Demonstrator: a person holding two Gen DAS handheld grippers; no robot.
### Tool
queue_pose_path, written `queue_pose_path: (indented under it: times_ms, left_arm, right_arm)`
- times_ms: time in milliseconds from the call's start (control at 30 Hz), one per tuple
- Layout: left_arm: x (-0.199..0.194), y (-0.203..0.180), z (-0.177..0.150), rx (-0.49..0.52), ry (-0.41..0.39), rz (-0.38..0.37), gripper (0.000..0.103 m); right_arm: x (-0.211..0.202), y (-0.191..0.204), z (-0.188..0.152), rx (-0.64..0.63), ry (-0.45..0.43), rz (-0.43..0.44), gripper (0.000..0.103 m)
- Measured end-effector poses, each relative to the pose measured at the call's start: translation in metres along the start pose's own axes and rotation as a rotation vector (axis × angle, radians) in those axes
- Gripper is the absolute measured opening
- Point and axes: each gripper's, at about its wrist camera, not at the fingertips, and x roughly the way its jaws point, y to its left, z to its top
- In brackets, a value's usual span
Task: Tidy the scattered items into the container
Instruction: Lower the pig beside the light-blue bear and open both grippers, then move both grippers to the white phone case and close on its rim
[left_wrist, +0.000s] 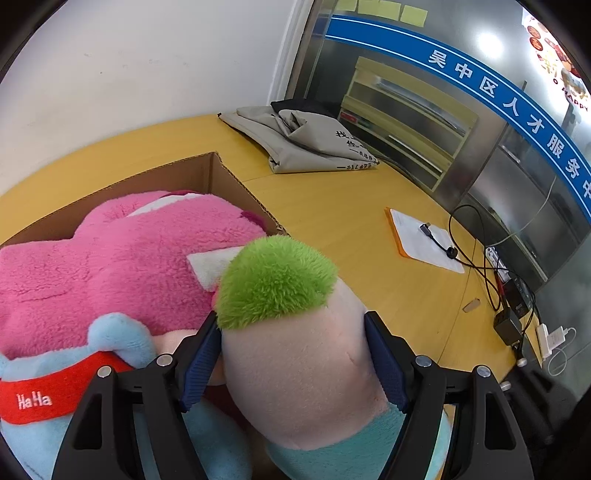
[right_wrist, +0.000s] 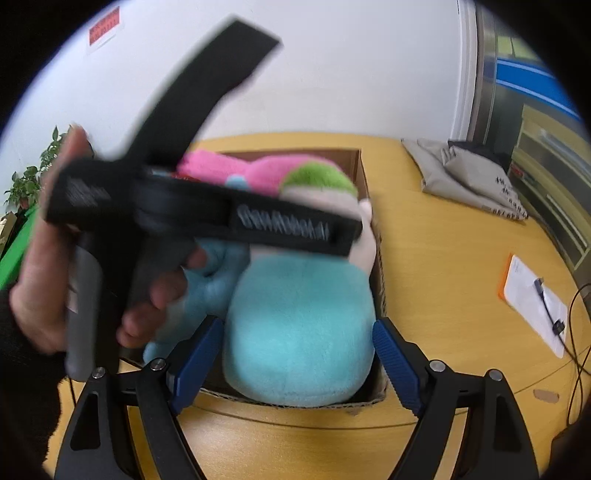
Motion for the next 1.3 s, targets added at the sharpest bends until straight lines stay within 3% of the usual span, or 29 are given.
queue_pose_path:
  times_ms: [100, 267, 433, 533, 667, 733, 833, 933, 1033, 1300]
  left_arm:
    - [0.002, -0.001, 0.000, 0.000, 0.005, 0.001, 0.079]
    - [0.001, -0.010, 0.000, 0.025, 0.003, 0.027, 0.081]
    - [-0.026, -0.005, 0.008, -0.046, -0.094, 0.029, 0.079]
    - [-0.019, 0.001, 0.009, -0.051, -0.035, 0.097, 0.078]
    - [-0.059, -0.008, 0.003, -0.042, -0.113, 0.147, 0.078]
    - [-0.091, -0.011, -0.006, -0.038, -0.166, 0.170, 0.087]
    - [-0.141, -0.014, -0.029, -0.052, -0.223, 0.186, 0.097]
    - [-0.185, -0.015, -0.058, -0.084, -0.248, 0.239, 0.102]
    - [-0.222, -0.019, -0.095, -0.127, -0.262, 0.302, 0.103]
    - [-0.263, -0.036, -0.179, -0.198, -0.240, 0.357, 0.103]
  right_arm:
    - [0.009, 0.000, 0.007, -0.011, 0.000, 0.022, 0.081]
    - [0.037, 0.000, -0.001, -0.016, 0.052, -0.013, 0.080]
    - [0.040, 0.002, -0.006, -0.037, 0.052, -0.029, 0.081]
    - [0.039, 0.003, -0.006, -0.034, 0.057, -0.031, 0.081]
    - [0.026, 0.002, -0.004, -0.018, 0.042, -0.039, 0.084]
    - [0.005, 0.001, -0.002, 0.007, -0.001, -0.012, 0.086]
    - [-0.027, 0.007, 0.001, -0.005, -0.060, -0.033, 0.091]
    - [-0.053, 0.012, 0.004, -0.014, -0.095, -0.045, 0.092]
    - [-0.077, 0.024, -0.002, -0.013, -0.118, -0.054, 0.100]
    - [-0.120, 0.062, -0.028, -0.039, -0.143, -0.060, 0.101]
